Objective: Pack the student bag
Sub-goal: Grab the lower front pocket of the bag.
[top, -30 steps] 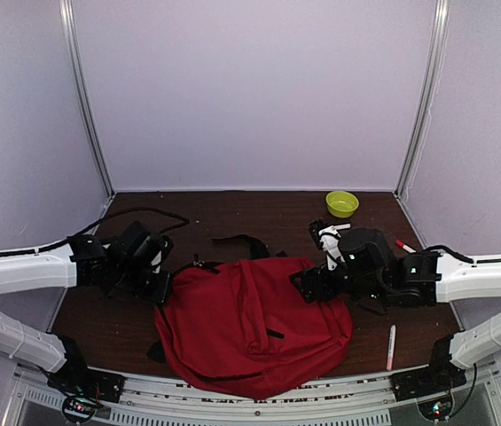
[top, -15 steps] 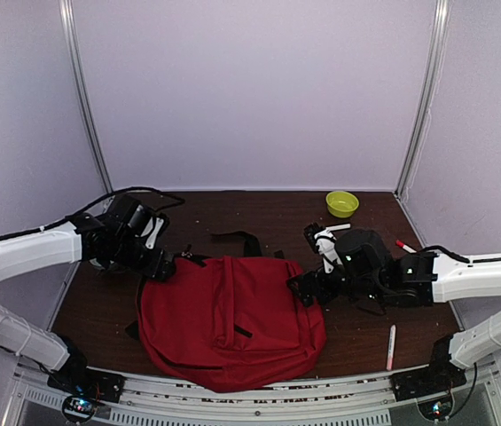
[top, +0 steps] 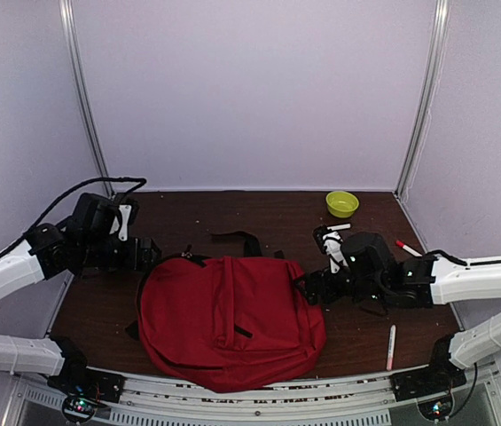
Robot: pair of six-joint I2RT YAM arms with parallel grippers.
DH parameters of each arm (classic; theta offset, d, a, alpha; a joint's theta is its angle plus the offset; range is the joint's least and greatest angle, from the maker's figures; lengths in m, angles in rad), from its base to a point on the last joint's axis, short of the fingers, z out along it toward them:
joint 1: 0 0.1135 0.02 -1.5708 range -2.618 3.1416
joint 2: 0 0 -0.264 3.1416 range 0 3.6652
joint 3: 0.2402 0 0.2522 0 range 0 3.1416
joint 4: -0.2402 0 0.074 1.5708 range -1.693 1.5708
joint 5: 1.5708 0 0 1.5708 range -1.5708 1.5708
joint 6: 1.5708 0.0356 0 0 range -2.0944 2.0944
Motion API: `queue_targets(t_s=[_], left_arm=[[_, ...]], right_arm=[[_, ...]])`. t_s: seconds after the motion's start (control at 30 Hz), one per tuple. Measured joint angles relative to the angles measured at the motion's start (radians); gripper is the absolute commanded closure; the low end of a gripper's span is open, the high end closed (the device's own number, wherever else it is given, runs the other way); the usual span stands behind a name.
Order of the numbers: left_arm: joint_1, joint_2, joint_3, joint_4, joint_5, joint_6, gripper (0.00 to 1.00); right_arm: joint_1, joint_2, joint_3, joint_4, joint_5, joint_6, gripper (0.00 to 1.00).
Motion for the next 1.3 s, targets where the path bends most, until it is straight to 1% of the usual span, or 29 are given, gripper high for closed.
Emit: queue_targets(t_s=[0.1,0.13,0.23,0.33,0.47,0.53,0.67,0.77,0.93,1.0,1.13,1.23,1.3], left_arm=[[-0.089,0.061,0.031,-0.027,0.000,-0.034,0.22],[-0.132,0.085,0.049,-0.032,0.001,-0.044,0.23],[-0.222,0.116,0.071,-0.021,0.005,-0.041,0.23],[-0.299,0.127,0.071,-0.015,0.006,-0.021,0.28],[-0.405,0.140,0.062,0.023,0.004,0.024,0.27],[-0.444,0.134,0.034,0.073,0.004,0.047,0.27],[-0.477,0.092,-0.068,0.184,0.012,0.082,0.28],[-0.483,0.045,-0.154,0.249,0.012,0.097,0.29],[-0.495,0.001,-0.233,0.324,0.012,0.108,0.33],[-0.506,-0.006,-0.257,0.364,0.013,0.114,0.35],[-0.542,-0.002,-0.298,0.436,0.019,0.132,0.38],[-0.576,0.023,-0.312,0.488,0.025,0.148,0.38],[-0.605,0.043,-0.319,0.520,0.027,0.160,0.36]], right_arm=[[0.000,-0.013,-0.024,0.018,-0.041,-0.013,0.21],[0.001,-0.019,-0.031,0.027,-0.067,-0.024,0.22],[0.022,-0.029,-0.040,0.051,-0.150,-0.076,0.22],[0.107,-0.027,-0.030,0.044,-0.197,-0.160,0.22],[0.203,-0.014,-0.013,0.055,-0.223,-0.275,0.23],[0.217,-0.005,-0.013,0.064,-0.227,-0.317,0.23],[0.240,0.012,-0.013,0.099,-0.238,-0.433,0.23],[0.253,0.023,-0.014,0.122,-0.256,-0.528,0.26],[0.259,0.089,-0.011,0.143,-0.290,-0.642,0.37],[0.259,0.129,0.007,0.126,-0.299,-0.663,0.44],[0.259,0.219,0.087,0.092,-0.307,-0.694,0.54],[0.266,0.257,0.134,0.086,-0.307,-0.706,0.54],[0.273,0.275,0.153,0.086,-0.307,-0.713,0.54]])
